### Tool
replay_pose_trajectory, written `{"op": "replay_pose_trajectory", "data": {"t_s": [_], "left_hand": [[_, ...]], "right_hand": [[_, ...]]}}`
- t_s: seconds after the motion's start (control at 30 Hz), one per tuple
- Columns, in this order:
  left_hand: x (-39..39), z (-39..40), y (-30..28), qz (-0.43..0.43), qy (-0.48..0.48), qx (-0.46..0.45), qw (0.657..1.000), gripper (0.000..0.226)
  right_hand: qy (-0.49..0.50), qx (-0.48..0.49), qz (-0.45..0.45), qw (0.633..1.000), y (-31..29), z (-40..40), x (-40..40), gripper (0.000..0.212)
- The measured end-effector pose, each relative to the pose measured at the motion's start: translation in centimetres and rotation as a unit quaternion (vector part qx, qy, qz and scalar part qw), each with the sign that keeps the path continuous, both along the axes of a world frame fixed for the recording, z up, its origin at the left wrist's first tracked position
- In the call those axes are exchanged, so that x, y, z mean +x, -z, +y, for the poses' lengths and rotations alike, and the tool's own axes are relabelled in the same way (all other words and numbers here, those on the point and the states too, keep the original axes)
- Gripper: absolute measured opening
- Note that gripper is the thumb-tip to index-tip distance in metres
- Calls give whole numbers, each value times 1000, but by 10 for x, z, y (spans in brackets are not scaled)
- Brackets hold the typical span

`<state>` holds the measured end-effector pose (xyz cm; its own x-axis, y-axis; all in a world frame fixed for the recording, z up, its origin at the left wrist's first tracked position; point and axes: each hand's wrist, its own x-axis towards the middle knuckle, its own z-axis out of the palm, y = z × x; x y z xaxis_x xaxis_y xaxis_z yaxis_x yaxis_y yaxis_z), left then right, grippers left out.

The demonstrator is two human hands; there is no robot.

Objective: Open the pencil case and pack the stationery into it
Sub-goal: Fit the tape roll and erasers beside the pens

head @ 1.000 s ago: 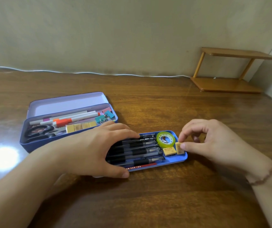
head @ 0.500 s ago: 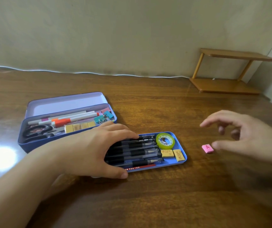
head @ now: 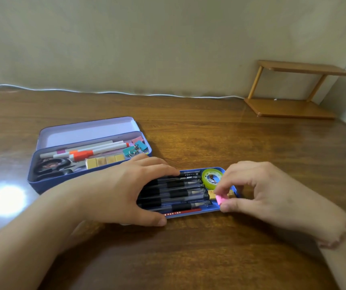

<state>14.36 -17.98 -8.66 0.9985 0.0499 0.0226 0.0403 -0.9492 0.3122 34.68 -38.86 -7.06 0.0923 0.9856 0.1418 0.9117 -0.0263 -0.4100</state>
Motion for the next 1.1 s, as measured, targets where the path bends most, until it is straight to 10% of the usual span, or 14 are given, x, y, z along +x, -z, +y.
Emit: {"op": "replay_pose_trajectory", "data": {"t_s": [1.1], "left_hand": [[0, 0, 1, 1, 7, -3, 1000, 84]], "right_hand": [[39, -49, -5, 998, 0, -5, 15, 27]]}}
